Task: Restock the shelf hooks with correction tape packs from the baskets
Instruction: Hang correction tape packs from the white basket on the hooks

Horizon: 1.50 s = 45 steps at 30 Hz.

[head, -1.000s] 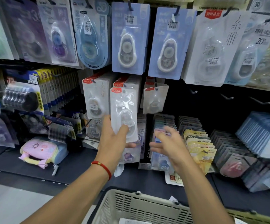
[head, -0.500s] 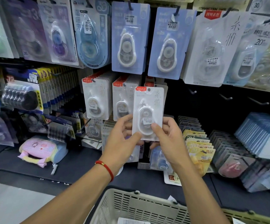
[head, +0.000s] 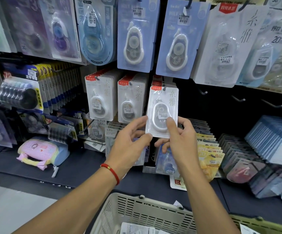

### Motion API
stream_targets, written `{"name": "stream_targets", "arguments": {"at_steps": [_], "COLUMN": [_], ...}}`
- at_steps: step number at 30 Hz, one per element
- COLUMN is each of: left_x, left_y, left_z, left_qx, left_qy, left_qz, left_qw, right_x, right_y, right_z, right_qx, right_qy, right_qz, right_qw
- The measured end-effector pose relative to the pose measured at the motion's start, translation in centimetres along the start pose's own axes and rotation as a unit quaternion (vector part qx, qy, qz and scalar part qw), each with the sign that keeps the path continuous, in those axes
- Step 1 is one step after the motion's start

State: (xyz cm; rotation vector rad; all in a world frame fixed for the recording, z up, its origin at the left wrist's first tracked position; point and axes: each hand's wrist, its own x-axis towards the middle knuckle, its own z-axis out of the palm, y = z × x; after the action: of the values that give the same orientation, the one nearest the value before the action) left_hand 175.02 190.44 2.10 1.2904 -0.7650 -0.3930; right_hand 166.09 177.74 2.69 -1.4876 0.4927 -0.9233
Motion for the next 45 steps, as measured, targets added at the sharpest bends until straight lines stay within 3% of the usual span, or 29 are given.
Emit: {"name": "stream_targets", "arguments": {"at_steps": [3, 5, 7, 10, 12, 15, 18, 27, 34, 36, 39, 45], "left_x": [0.5, 1.2, 2.0, 2.9, 3.3, 3.3, 3.4, 3.4, 3.1, 3.0, 2.8, 0.9], "left_y": [-0.6, -1.1, -1.5, -2.0, -2.4, -2.6, -2.4, -2.3, -2.5, -2.7, -2.8, -3.8], "left_z": [-0.8, -1.6, -2.0, -2.1, -2.0, -2.0, -2.0, -2.6, -2.7, -2.6, -2.5, -3.0], "left_qx": [0.155, 0.286, 0.378, 0.440, 0.475, 0.499, 0.505, 0.493, 0.486, 0.489, 0.494, 0.539], "left_qy": [0.037, 0.066, 0.078, 0.063, 0.043, 0.046, 0.054, 0.032, 0.026, 0.016, -0.002, -0.060], "left_qz": [0.034, 0.069, 0.094, 0.109, 0.118, 0.098, 0.079, 0.077, 0.089, 0.087, 0.084, 0.085], "left_qw": [0.987, 0.954, 0.918, 0.889, 0.871, 0.860, 0.858, 0.866, 0.869, 0.868, 0.865, 0.836], "right_x": [0.1, 0.0, -0.1, 0.3, 2.2, 5.9, 8.3, 13.7, 12.7, 12.6, 12.5, 7.2], "right_y": [0.9, 2.0, 2.5, 2.1, 1.8, 1.3, 1.7, 3.3, 3.1, 3.1, 2.4, 2.3], "right_z": [-0.6, -1.4, -1.6, -0.5, 0.3, 1.4, 2.7, 3.5, 3.4, 2.9, 1.7, -1.2], "right_qx": [-0.141, -0.354, -0.486, -0.495, -0.547, -0.634, -0.685, -0.711, -0.675, -0.674, -0.692, -0.646], "right_qy": [-0.002, 0.003, 0.007, -0.018, -0.071, -0.090, -0.051, -0.061, -0.019, -0.049, -0.121, -0.147], "right_qz": [0.047, 0.038, -0.023, -0.175, -0.235, -0.253, -0.255, -0.165, -0.165, -0.106, -0.036, -0.076], "right_qw": [0.989, 0.935, 0.873, 0.851, 0.800, 0.725, 0.680, 0.680, 0.719, 0.729, 0.711, 0.745]}}
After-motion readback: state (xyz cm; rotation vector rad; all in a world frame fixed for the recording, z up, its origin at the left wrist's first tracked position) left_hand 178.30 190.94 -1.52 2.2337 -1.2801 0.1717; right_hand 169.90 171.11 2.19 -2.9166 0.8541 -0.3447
